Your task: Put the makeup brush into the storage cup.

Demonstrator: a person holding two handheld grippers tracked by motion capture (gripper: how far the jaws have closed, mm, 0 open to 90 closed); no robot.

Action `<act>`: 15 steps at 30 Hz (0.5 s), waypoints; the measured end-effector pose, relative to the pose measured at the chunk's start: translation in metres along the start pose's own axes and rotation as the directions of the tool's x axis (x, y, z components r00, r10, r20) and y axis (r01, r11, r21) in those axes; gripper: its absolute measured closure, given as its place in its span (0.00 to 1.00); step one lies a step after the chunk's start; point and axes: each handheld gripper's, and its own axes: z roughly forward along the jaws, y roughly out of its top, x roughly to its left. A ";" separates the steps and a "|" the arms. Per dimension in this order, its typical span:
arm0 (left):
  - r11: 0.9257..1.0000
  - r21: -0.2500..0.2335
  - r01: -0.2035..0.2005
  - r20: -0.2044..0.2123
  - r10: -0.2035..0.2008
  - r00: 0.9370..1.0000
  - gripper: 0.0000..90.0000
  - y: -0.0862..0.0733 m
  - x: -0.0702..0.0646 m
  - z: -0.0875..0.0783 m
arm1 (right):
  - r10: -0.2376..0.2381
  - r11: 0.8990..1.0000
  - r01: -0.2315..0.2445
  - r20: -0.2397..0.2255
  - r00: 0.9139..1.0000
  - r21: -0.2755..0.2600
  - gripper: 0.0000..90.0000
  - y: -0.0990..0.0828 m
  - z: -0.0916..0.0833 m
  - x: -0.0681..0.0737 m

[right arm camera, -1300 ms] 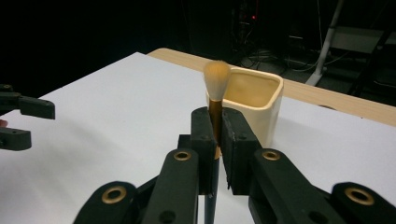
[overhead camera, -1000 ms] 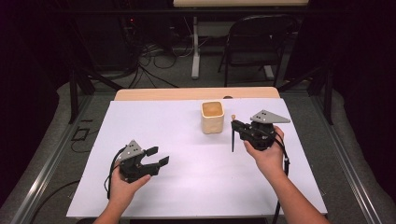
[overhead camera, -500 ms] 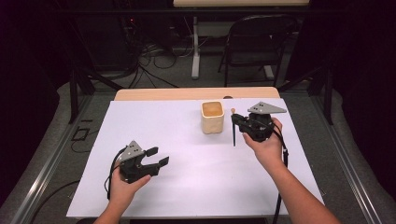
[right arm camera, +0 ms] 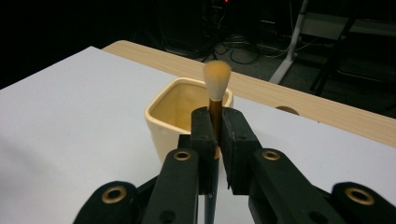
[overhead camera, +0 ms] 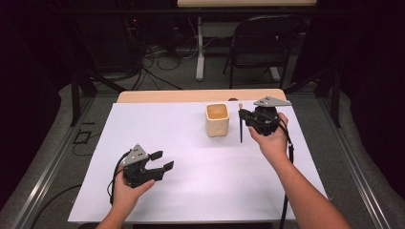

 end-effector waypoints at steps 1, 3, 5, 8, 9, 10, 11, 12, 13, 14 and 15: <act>1.000 -0.001 -0.001 0.000 0.001 1.000 0.42 0.000 0.000 0.000 | 0.009 1.000 -0.009 0.003 1.000 -0.002 0.93 0.001 0.001 -0.001; 1.000 0.001 -0.002 -0.002 0.002 1.000 0.42 0.000 0.000 0.000 | 0.022 1.000 -0.022 0.019 1.000 -0.002 0.93 0.002 0.005 -0.005; 1.000 0.002 -0.001 -0.003 0.001 1.000 0.41 0.000 0.000 0.000 | 0.034 0.999 -0.034 0.031 0.999 0.000 0.93 0.003 0.008 -0.008; 1.000 -0.001 -0.002 -0.005 0.002 1.000 0.41 -0.001 0.001 0.000 | 0.044 0.999 -0.044 0.056 0.997 -0.001 0.93 0.004 0.012 -0.014; 1.000 -0.001 -0.003 -0.004 0.003 1.000 0.41 -0.001 0.001 0.000 | 0.049 0.999 -0.049 0.060 0.997 0.000 0.93 0.004 0.012 -0.016; 1.000 -0.001 -0.006 -0.003 0.006 1.000 0.41 -0.001 0.001 0.000 | 0.052 0.999 -0.052 0.067 0.996 -0.002 0.93 0.005 0.013 -0.017; 1.000 -0.002 -0.010 -0.006 0.010 1.000 0.40 -0.001 0.000 0.000 | 0.052 0.999 -0.052 0.073 0.996 -0.002 0.93 0.005 0.014 -0.018; 1.000 -0.003 -0.011 -0.011 0.011 1.000 0.40 -0.001 0.000 0.001 | 0.051 0.999 -0.051 0.080 0.996 0.003 0.93 0.005 0.015 -0.018; 1.000 -0.004 -0.014 -0.012 0.014 1.000 0.40 -0.001 0.000 0.001 | 0.045 0.999 -0.045 0.087 0.995 0.000 0.93 0.006 0.016 -0.019; 1.000 -0.003 -0.015 -0.013 0.015 1.000 0.40 -0.001 0.000 0.001 | 0.046 0.999 -0.046 0.091 0.995 0.000 0.93 0.006 0.017 -0.020; 1.000 -0.003 -0.018 -0.016 0.017 1.000 0.40 -0.001 0.000 0.001 | 0.045 0.999 -0.045 0.097 0.994 -0.002 0.93 0.006 0.018 -0.021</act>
